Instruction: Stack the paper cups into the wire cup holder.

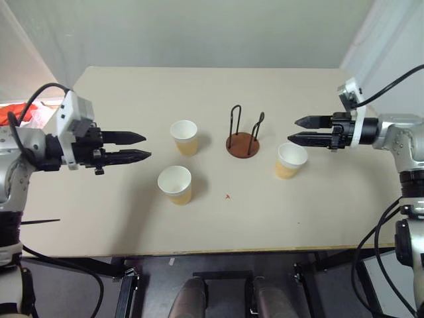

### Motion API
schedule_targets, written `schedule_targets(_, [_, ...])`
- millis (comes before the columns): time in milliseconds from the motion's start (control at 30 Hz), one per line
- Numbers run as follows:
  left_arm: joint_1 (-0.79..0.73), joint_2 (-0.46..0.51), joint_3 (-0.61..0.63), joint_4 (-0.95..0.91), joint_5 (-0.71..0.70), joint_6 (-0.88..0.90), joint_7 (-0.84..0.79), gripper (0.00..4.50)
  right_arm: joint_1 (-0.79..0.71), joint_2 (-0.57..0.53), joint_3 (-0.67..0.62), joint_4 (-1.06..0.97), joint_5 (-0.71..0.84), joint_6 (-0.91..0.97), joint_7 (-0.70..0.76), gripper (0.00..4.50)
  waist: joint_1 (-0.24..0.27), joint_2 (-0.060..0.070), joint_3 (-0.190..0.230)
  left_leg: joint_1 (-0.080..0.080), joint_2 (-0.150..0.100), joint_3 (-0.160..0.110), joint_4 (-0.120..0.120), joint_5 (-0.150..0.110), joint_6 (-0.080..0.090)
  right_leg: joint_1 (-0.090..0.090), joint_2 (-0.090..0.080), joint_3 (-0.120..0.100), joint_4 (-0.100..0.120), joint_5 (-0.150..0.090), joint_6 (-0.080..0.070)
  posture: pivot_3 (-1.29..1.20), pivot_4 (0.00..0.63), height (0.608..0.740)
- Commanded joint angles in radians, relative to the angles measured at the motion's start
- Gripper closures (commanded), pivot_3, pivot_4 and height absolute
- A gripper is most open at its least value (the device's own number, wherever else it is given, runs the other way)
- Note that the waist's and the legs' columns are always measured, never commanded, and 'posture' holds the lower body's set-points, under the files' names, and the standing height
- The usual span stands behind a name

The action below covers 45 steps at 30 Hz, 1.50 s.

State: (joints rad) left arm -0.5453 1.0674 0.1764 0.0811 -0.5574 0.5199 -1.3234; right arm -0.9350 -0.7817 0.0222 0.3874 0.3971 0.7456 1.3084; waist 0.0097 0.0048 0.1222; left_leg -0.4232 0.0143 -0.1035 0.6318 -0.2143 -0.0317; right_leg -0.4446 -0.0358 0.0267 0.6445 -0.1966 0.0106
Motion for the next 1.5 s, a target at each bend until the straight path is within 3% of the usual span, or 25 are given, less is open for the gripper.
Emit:
schedule_targets(33, [0.0, 0.003, 0.028, -0.034, -0.007, -0.002, 0.006, 2.15, -0.026, 0.001, -0.006, -0.021, 0.0, 0.002, -0.014, 0.0, 0.0, 0.0, 0.0, 0.0, 0.0, 0.0, 0.0, 0.0, 0.0, 0.0, 0.0, 0.0, 0.0, 0.0, 0.0, 0.0, 0.15, 0.74])
schedule_targets(200, [-0.021, -0.014, 0.023, -0.041, -0.008, 0.007, 0.035, 2.15, -0.091, 0.087, -0.002, 0.027, -0.021, 0.068, -0.147, 0.0, -0.004, 0.0, 0.0, 0.001, 0.0, 0.0, 0.0, 0.001, 0.0, 0.0, 0.0, 0.0, 0.001, 0.001, 0.0, 0.0, 0.15, 0.74])
schedule_targets(500, [-0.063, -0.045, 0.005, -0.069, -0.004, 0.024, 0.069, 2.15, -0.067, 0.212, 0.028, -0.017, -0.035, 0.137, -0.28, 0.0, -0.002, 0.0, 0.0, 0.001, 0.0, 0.0, 0.0, 0.001, 0.0, 0.0, 0.0, 0.0, 0.001, 0.001, -0.001, 0.0, 0.15, 0.74])
schedule_targets(1133, [-0.022, -0.061, 0.032, -0.135, -0.024, 0.08, 0.123, 2.15, -0.128, 0.421, -0.052, 0.221, -0.07, -0.026, -0.501, 0.0, -0.002, 0.0, 0.0, 0.0, 0.0, 0.0, 0.0, 0.001, 0.0, -0.001, 0.0, 0.0, 0.001, 0.001, 0.0, 0.0, 0.15, 0.74])
schedule_targets(1233, [-0.018, -0.056, 0.034, -0.138, -0.022, 0.077, 0.127, 2.11, -0.141, 0.437, -0.058, 0.246, -0.072, -0.047, -0.517, 0.59, -0.001, 0.0, 0.0, 0.0, 0.0, 0.0, 0.0, 0.001, 0.0, -0.002, 0.0, 0.0, 0.001, 0.001, 0.0, 0.0, 0.15, 0.74])
schedule_targets(1500, [-0.017, -0.051, 0.031, -0.132, -0.016, 0.071, 0.128, 2.11, -0.127, 0.417, -0.037, 0.211, -0.077, -0.038, -0.469, 3.4, -0.001, 0.0, 0.0, -0.001, 0.0, 0.0, 0.0, 0.0, -0.001, -0.002, 0.0, -0.001, 0.001, 0.002, 0.0, 0.0, 0.15, 0.74])
